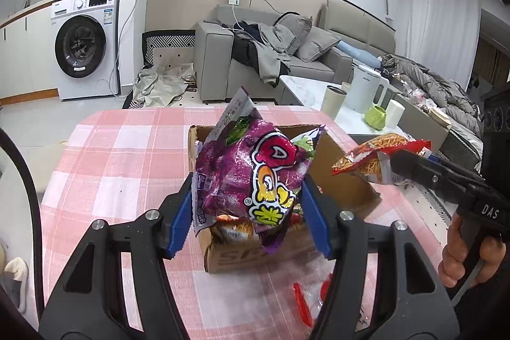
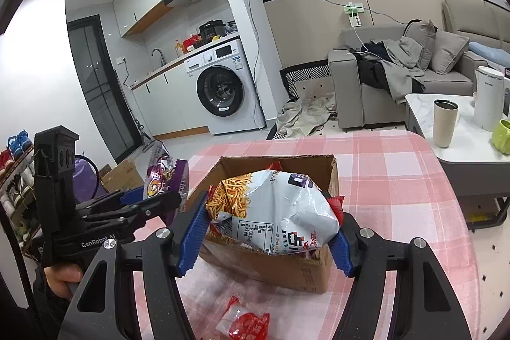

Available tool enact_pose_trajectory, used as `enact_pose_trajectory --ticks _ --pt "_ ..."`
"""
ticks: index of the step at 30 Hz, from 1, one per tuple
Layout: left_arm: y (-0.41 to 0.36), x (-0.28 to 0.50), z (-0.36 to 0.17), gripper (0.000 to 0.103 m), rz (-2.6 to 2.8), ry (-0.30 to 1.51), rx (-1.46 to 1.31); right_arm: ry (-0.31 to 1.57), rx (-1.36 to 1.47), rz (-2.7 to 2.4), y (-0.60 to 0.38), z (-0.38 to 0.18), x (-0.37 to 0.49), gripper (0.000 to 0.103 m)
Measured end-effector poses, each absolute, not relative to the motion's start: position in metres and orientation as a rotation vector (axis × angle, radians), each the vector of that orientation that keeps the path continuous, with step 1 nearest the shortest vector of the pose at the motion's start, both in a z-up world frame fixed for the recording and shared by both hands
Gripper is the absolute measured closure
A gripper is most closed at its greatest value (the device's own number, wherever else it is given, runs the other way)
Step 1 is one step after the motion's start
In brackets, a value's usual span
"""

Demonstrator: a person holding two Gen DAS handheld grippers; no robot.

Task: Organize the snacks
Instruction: 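Lift both bags and carry them over the box with both grippers, then open both grippers to drop the bags into the box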

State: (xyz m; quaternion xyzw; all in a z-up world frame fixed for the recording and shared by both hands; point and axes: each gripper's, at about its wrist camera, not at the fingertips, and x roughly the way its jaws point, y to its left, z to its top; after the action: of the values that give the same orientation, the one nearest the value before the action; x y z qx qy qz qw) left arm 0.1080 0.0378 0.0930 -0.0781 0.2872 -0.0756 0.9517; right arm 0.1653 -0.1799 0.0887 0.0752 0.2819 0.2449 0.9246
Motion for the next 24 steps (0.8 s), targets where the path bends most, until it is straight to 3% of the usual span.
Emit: enact_pose_trajectory --ticks 24 --pt "0.014 0.189 0.061 0.044 -0.099 0.628 -0.086 0.612 0.140 0.490 -0.141 0.070 0.209 0.035"
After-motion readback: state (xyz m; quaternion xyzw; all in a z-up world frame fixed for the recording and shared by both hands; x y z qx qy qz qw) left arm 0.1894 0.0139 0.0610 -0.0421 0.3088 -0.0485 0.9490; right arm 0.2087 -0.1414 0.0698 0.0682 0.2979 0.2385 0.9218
